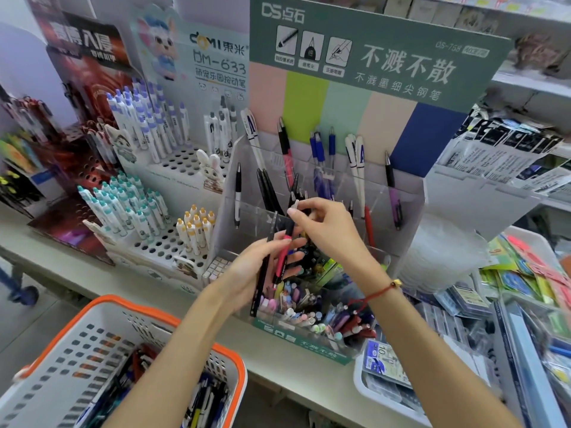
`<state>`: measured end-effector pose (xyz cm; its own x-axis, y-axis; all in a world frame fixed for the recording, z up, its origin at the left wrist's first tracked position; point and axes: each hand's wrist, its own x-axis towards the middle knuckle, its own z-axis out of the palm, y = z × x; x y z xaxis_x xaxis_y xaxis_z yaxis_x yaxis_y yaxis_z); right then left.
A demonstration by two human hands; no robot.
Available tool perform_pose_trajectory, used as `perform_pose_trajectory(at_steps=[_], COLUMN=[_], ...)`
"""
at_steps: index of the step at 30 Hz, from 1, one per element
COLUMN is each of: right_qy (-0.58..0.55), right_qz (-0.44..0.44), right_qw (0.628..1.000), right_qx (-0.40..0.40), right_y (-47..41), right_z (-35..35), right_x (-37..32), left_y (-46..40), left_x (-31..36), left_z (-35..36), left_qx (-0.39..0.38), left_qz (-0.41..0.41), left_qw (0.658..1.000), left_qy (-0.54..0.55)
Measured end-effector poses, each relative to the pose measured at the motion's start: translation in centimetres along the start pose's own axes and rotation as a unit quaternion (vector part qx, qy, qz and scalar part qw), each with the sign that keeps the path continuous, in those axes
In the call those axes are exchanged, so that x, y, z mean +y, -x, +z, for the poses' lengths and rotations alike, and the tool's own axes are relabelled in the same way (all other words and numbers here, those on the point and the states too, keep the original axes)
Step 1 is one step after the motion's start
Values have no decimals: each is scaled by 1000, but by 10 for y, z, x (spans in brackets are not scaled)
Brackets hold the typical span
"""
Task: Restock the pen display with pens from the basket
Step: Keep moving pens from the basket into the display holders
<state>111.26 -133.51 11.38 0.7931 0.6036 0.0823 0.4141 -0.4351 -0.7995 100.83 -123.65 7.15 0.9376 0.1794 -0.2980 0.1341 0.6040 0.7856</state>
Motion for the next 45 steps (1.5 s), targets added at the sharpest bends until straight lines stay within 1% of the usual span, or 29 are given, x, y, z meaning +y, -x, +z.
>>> perform_pose_trajectory(at_steps=[2, 3, 4, 5, 7, 8, 9, 12, 16, 18, 19, 21, 22, 23, 25, 27, 29, 30, 31, 32, 33, 34, 35, 36, 38, 40, 43, 44, 45], right_qy=[-75, -105, -125, -133, -112, -84, -55, 35, 97, 196, 256, 356, 396, 421, 428, 387, 279, 223, 188, 167, 145, 115, 79, 43, -8, -47, -180, -178, -151], right_qz=[3, -6, -32, -70, -150, -179, -203, -261, -305, -283, -257, -184, -159, -147, -143, -158, -196, -199, -179, -140, -103, -85, -85, -89, -81, -56, 32, 27, 1], right_qw=[997, 994, 987, 974, 930, 910, 895, 863, 822, 831, 844, 872, 874, 873, 875, 888, 913, 934, 957, 975, 984, 988, 992, 995, 996, 997, 978, 977, 983], right_qx=[9, 37, 92, 167, 315, 364, 392, 431, 472, 437, 396, 283, 232, 199, 174, 191, 225, 195, 131, 47, -25, -53, -40, -8, 28, 2, -98, -114, -100], right_y=[-7, -11, -16, -22, -36, -45, -53, -77, -95, -104, -109, -115, -116, -116, -116, -108, -86, -71, -56, -43, -34, -29, -27, -30, -35, -37, -37, -36, -36], right_z=[-2, -2, -4, -5, -10, -10, -8, 1, 5, 9, 11, 15, 15, 14, 9, 5, 7, 10, 14, 20, 25, 28, 28, 26, 18, 12, 7, 7, 7], right_x=[0, -3, -6, -12, -26, -32, -39, -50, -62, -59, -55, -48, -47, -48, -56, -64, -65, -65, -63, -60, -55, -49, -46, -43, -42, -44, -45, -44, -42], left_y=[-2, -2, -4, -5, -7, -6, -6, -5, -4, -3, -1, 0, 0, 0, 0, -1, -2, -3, -4, -4, -5, -5, -6, -7, -6, -6, -8, -10, -11], left_x=[3, 5, 7, 8, 12, 14, 15, 19, 23, 24, 25, 26, 26, 25, 24, 22, 20, 19, 19, 20, 21, 23, 23, 24, 25, 24, 24, 27, 30], left_z=[-1, -3, -5, -9, -16, -20, -23, -28, -33, -34, -34, -35, -35, -36, -36, -36, -35, -33, -30, -26, -23, -20, -19, -20, -22, -23, -20, -18, -16], left_qx=[-13, -11, 2, 24, 69, 80, 84, 81, 68, 55, 45, 24, 18, 16, 20, 35, 52, 63, 77, 87, 94, 96, 102, 117, 145, 141, 130, 124, 122], left_qz=[18, 30, 42, 56, 79, 85, 90, 102, 102, 89, 79, 61, 55, 52, 55, 60, 70, 82, 96, 111, 125, 136, 150, 164, 194, 205, 214, 220, 228], left_qw=[999, 999, 999, 998, 994, 993, 992, 991, 992, 993, 994, 993, 993, 992, 991, 992, 994, 994, 992, 989, 986, 984, 980, 973, 951, 948, 957, 959, 957], left_qy=[-32, -34, -25, -16, -8, -2, 6, 24, 40, 54, 65, 94, 107, 117, 120, 101, 68, 37, -1, -33, -54, -64, -81, -115, -194, -199, -143, -131, -135])
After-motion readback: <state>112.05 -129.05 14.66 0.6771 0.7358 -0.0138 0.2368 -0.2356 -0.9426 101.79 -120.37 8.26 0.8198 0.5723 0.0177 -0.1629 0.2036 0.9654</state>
